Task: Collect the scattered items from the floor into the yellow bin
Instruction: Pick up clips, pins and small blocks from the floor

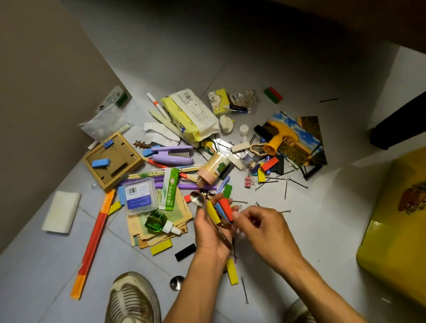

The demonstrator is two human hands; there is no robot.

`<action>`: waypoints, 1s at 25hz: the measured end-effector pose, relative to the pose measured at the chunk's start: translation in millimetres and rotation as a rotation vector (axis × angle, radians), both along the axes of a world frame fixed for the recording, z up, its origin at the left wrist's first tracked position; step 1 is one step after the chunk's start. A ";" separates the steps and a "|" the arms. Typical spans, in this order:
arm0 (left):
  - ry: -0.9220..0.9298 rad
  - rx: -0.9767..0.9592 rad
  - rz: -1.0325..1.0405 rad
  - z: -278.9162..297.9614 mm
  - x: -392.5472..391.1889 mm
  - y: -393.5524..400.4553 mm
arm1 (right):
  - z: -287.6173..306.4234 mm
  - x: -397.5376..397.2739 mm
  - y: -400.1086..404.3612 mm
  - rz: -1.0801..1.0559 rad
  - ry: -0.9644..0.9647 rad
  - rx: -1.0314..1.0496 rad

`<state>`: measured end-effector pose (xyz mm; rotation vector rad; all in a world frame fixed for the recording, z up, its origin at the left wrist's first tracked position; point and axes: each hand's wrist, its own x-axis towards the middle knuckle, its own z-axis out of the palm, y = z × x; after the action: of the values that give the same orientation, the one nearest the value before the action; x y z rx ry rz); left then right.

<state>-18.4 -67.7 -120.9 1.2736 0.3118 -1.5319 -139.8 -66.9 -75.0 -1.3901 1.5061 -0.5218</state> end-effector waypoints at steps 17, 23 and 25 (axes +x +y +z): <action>-0.036 0.006 -0.162 18.5 40.6 21.7 | -25.1 27.9 25.8 0.103 0.087 -0.084; -0.112 0.073 -0.134 16.8 63.7 50.7 | -57.0 18.2 83.6 0.520 0.525 0.085; -0.164 0.083 -0.090 18.8 77.1 61.7 | -54.5 26.8 74.3 0.357 0.424 0.057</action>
<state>58.6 -5.9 -102.1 1.4865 0.2163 -1.4912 -112.9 7.3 -129.5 -1.7512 1.5312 0.0430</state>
